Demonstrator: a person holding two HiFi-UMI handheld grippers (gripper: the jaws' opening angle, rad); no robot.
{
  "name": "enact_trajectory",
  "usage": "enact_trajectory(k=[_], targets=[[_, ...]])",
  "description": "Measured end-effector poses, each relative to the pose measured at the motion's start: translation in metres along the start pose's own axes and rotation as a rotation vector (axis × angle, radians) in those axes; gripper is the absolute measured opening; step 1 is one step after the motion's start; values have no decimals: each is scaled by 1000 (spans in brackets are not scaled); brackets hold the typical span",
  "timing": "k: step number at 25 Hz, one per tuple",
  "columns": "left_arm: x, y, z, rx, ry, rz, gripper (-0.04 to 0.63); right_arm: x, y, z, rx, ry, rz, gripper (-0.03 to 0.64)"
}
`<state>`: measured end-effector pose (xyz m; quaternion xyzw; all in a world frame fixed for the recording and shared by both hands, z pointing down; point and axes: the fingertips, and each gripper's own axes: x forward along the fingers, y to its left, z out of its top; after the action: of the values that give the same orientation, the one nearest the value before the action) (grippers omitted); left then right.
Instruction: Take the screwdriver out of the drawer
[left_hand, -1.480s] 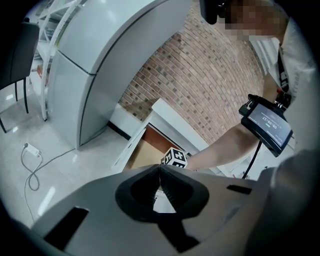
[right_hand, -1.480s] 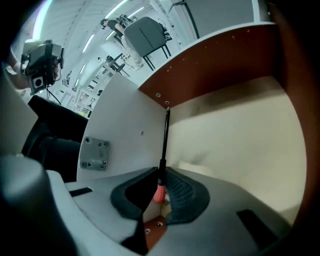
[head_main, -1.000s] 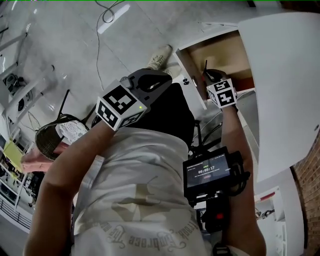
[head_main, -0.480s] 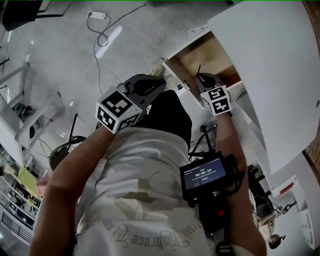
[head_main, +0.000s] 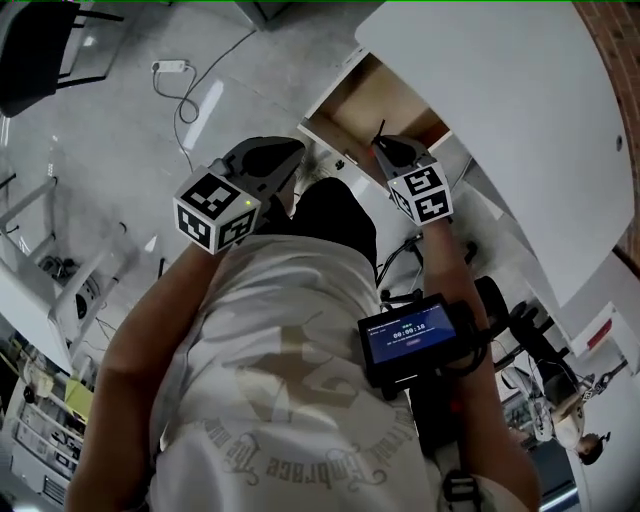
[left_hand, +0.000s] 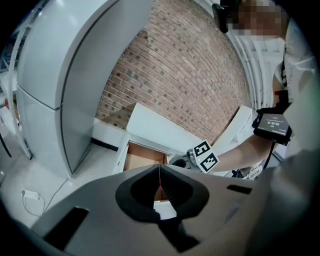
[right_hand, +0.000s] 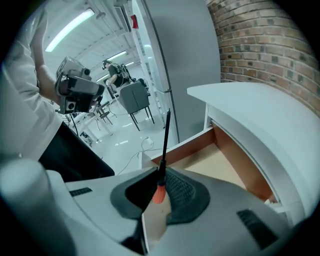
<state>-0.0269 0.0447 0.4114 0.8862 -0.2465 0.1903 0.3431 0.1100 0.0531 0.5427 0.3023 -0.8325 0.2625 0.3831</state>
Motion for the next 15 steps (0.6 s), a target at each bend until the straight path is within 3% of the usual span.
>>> enact_trajectory(k=[15], targets=[[11, 24, 37, 100, 13, -43, 23, -29, -5, 44, 83, -129, -68, 60]])
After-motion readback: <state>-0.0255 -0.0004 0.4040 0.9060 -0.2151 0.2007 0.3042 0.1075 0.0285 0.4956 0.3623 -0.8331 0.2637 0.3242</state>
